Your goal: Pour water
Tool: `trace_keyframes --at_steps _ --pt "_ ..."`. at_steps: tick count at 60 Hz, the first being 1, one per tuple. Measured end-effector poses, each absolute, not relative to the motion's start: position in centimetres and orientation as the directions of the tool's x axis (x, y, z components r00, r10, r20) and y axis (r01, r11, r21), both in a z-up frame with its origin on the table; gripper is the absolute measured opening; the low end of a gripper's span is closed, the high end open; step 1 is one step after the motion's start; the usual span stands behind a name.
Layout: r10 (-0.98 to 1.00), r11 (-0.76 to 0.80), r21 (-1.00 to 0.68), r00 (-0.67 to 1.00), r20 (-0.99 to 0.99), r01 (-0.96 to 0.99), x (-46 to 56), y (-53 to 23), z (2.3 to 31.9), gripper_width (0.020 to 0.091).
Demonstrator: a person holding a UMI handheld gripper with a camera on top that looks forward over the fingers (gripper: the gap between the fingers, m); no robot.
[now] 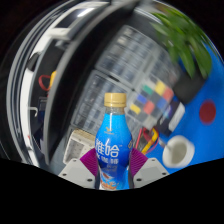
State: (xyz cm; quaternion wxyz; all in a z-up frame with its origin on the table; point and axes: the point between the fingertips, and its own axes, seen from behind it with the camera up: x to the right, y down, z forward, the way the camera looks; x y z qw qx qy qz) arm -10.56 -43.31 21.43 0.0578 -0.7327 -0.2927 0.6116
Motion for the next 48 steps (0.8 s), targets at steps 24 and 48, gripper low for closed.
trace_keyframes --at_steps 24,48 --pt "0.981 -0.172 -0.965 0.129 -0.148 0.197 -13.0 -24.4 23.6 0.0388" --pt "0.992 -0.044 -0.942 0.126 -0.002 0.334 -13.0 -17.5 9.3 0.0387"
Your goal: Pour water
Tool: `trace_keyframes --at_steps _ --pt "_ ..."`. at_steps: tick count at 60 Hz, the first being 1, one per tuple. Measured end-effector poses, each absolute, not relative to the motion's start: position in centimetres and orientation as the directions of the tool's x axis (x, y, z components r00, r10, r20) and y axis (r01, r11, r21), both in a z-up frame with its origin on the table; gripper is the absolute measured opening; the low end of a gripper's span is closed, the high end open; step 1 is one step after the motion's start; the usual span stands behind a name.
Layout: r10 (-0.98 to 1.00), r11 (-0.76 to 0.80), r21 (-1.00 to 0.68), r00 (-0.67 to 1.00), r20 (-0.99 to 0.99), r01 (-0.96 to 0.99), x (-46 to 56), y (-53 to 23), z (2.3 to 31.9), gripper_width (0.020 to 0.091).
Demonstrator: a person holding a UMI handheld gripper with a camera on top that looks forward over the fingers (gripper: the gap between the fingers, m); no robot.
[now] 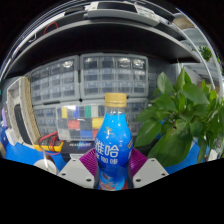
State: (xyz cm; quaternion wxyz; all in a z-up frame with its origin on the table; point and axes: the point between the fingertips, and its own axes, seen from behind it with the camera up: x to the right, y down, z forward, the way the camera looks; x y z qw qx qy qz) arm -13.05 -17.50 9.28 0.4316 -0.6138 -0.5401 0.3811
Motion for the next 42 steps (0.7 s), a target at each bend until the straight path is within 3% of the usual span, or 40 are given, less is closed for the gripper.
trace_keyframes --at_steps 5,9,23,26,28,31,42 --pt "0.993 -0.036 -0.932 0.122 0.009 0.361 -12.9 -17.3 7.0 0.0409" --pt "0.994 -0.029 -0.948 0.109 0.006 0.316 -12.9 -17.7 7.0 0.0400" --pt "0.995 -0.005 -0.955 0.101 0.026 0.296 -12.1 -17.8 7.2 0.0516" --pt "0.993 -0.014 -0.942 0.112 0.026 0.336 -12.0 -17.8 6.4 0.0588" --pt "0.991 -0.011 -0.931 0.127 0.038 0.366 -11.7 -17.4 5.9 0.0705" --pt "0.987 -0.002 -0.921 0.148 0.061 0.390 -11.1 -17.0 5.6 0.0756" --pt "0.985 -0.041 -0.909 0.170 0.033 0.414 -6.6 -18.4 5.6 0.0766"
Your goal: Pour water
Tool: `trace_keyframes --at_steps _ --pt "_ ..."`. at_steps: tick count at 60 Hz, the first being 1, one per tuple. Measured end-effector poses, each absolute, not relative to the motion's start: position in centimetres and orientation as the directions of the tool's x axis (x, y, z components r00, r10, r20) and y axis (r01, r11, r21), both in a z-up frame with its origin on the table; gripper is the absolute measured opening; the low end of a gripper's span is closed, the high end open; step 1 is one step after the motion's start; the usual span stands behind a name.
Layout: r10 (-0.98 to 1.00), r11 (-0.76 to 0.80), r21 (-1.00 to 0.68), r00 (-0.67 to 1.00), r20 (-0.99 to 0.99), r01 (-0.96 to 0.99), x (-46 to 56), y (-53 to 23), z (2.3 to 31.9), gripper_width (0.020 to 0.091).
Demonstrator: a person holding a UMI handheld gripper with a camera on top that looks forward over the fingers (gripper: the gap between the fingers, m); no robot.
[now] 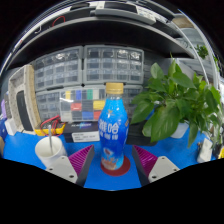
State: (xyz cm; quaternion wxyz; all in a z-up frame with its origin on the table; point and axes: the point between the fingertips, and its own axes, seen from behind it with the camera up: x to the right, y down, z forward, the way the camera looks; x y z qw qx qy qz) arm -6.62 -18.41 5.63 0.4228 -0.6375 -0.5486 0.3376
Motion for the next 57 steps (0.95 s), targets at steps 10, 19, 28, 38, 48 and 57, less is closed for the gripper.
trace_keyframes --at_steps 10,19,28,38,48,57 --pt "0.984 -0.041 -0.882 0.174 0.047 0.470 0.1 -21.1 6.8 0.0764" --pt "0.988 -0.035 -0.888 0.149 0.038 0.458 4.2 -25.3 11.5 0.0766" --pt "0.995 -0.006 -0.905 0.093 0.037 0.426 6.3 -29.7 17.5 0.0766" --pt "0.998 0.004 -0.916 0.056 0.028 0.401 7.9 -33.3 21.8 0.0763" --pt "1.000 0.014 -0.915 0.018 0.024 0.402 9.4 -36.0 23.5 0.0766" --pt "1.000 -0.004 -0.918 0.005 -0.002 0.396 9.9 -37.7 23.9 0.0765"
